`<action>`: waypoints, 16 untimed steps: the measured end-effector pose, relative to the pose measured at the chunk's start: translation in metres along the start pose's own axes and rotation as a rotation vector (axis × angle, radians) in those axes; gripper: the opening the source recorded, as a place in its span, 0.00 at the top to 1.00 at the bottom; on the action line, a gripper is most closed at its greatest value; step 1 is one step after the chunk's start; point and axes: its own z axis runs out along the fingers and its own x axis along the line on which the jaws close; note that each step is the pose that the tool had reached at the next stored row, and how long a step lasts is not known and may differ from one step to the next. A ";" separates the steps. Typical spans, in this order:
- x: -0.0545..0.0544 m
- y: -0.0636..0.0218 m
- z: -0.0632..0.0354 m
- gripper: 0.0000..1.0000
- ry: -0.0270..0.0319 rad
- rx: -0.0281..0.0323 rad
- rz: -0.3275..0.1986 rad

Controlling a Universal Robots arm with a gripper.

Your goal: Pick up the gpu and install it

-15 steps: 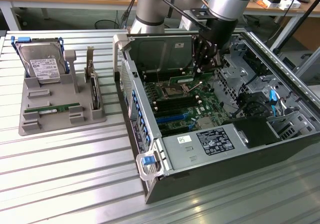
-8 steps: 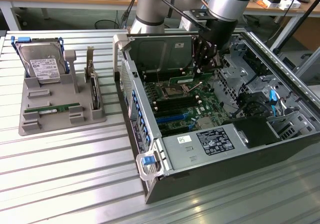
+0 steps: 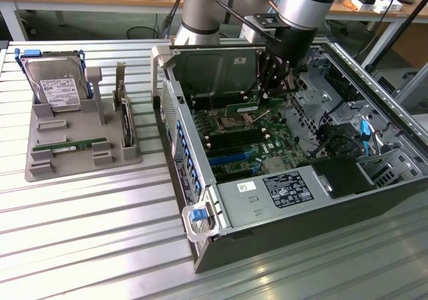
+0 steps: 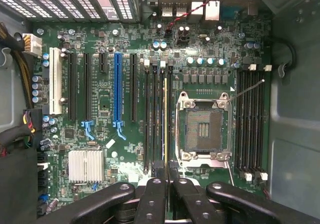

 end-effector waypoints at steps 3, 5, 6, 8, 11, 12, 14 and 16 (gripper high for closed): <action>0.000 0.0000 0.0004 0.88 0.0000 0.0000 0.000; 0.000 0.0000 0.0008 0.88 0.0000 0.0000 0.000; 0.000 0.0000 0.0011 0.88 0.0000 0.0000 0.000; 0.000 -0.0001 0.0015 0.88 -0.0001 0.0000 0.000; 0.000 -0.0001 0.0027 0.88 0.0000 0.0000 0.000; 0.000 -0.0001 0.0030 0.88 0.0000 0.0000 0.000; 0.000 -0.0001 0.0035 0.88 0.0000 0.0000 0.000; 0.000 -0.0002 0.0040 0.88 0.0000 0.0000 0.000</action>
